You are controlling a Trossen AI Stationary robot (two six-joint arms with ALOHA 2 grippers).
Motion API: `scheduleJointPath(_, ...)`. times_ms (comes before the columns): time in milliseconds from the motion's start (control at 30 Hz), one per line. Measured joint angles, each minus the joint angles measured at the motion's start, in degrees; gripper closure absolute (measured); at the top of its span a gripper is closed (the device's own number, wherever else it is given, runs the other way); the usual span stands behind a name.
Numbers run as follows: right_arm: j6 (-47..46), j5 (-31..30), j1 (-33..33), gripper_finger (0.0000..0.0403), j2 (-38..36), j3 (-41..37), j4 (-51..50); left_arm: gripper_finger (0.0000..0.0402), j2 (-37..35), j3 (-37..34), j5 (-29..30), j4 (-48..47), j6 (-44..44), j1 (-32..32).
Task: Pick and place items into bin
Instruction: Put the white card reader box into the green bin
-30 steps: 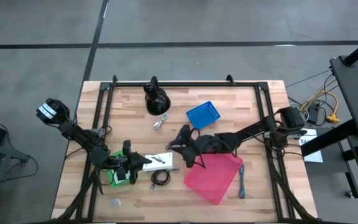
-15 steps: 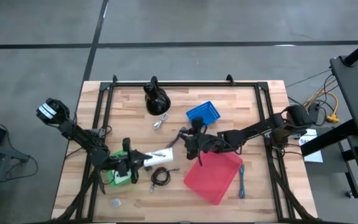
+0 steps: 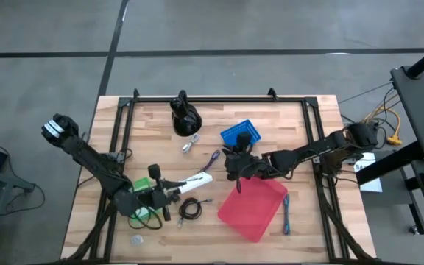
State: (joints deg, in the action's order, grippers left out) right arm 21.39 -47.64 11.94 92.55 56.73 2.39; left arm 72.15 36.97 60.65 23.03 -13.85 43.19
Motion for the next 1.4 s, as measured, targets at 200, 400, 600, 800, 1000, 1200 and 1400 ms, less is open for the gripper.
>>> scheduleJointPath(200,0.0,-0.1,0.0,0.0337,-1.2,-0.3,-1.1,0.0368,-1.5,11.8,-1.0,-29.5,24.8,0.0)
scheduleJointPath(400,0.1,-0.1,-0.2,0.0343,-1.3,-0.3,-2.0,0.0368,-1.8,22.9,-7.0,-63.6,55.2,0.0)
scheduleJointPath(600,0.0,-0.1,-0.9,0.0342,-1.3,-0.5,-2.2,0.0368,-1.8,30.3,-20.4,-77.3,64.5,0.0)
scheduleJointPath(800,0.0,0.0,-1.1,0.0343,-1.3,-0.8,-2.2,0.0368,-1.6,32.3,-32.7,-82.6,64.9,0.0)
scheduleJointPath(1000,0.0,0.0,-1.1,0.0346,-1.3,-0.9,-2.2,0.0368,-1.9,35.3,-39.3,-93.5,76.3,0.0)
scheduleJointPath(1200,0.0,0.0,-1.1,0.0346,-1.3,-1.0,-2.2,0.0368,-2.5,36.9,-47.0,-99.9,86.5,0.0)
scheduleJointPath(1400,0.0,0.1,-1.1,0.0346,-1.3,-1.6,-2.2,0.0368,-2.6,36.0,-52.5,-101.1,88.6,0.0)
